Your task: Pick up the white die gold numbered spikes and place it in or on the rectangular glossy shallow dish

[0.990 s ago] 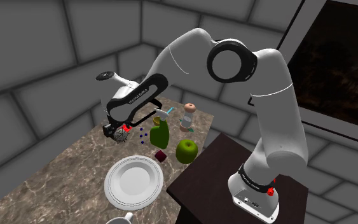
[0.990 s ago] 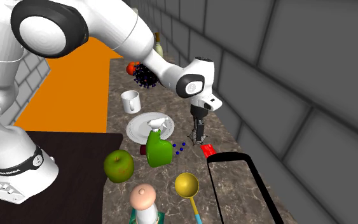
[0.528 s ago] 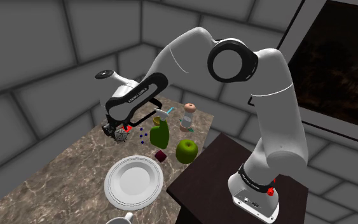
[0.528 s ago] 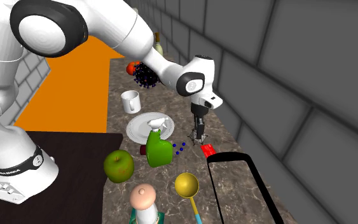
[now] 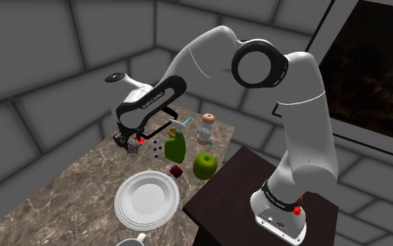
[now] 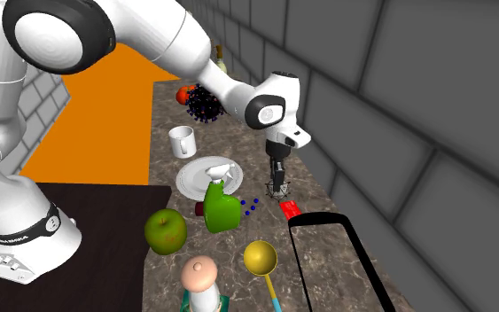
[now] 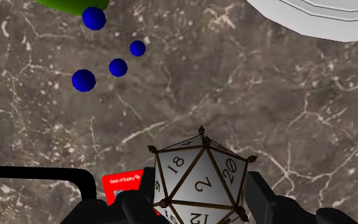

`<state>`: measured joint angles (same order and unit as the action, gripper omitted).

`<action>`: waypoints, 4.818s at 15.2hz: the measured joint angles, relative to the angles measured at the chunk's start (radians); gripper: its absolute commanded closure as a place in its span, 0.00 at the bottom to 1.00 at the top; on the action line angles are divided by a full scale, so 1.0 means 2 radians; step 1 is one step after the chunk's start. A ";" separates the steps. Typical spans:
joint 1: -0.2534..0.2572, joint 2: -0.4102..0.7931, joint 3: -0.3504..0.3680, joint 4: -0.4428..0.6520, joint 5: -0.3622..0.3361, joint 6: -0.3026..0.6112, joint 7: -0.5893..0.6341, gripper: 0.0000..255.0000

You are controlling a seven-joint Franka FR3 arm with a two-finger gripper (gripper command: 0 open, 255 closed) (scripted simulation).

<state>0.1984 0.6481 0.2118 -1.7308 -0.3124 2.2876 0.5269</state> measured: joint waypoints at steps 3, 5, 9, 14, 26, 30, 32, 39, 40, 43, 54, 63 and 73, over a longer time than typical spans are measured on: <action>-0.001 -0.013 0.003 0.002 0.005 -0.014 -0.004 1.00; -0.003 -0.021 0.005 0.002 0.007 -0.023 -0.006 1.00; -0.005 -0.038 0.009 0.003 0.013 -0.040 -0.011 1.00; -0.007 -0.057 0.013 0.008 0.020 -0.064 -0.017 1.00; -0.059 -0.065 -0.001 0.032 0.030 -0.086 -0.092 1.00; -0.088 -0.046 -0.012 0.067 0.033 -0.096 -0.137 1.00; -0.101 -0.038 -0.016 0.084 0.034 -0.102 -0.156 1.00; -0.138 0.006 -0.030 0.159 0.037 -0.125 -0.216 1.00; -0.139 0.010 -0.031 0.161 0.037 -0.123 -0.217 1.00; -0.139 0.019 -0.032 0.156 0.035 -0.109 -0.215 1.00; -0.137 0.058 -0.037 0.148 0.027 -0.063 -0.208 1.00; -0.137 0.059 -0.038 0.146 0.027 -0.060 -0.207 0.00; -0.135 0.027 -0.032 0.157 0.033 -0.102 -0.211 0.00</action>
<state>-0.0721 0.7026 0.1472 -1.4171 -0.2460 2.0837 0.1053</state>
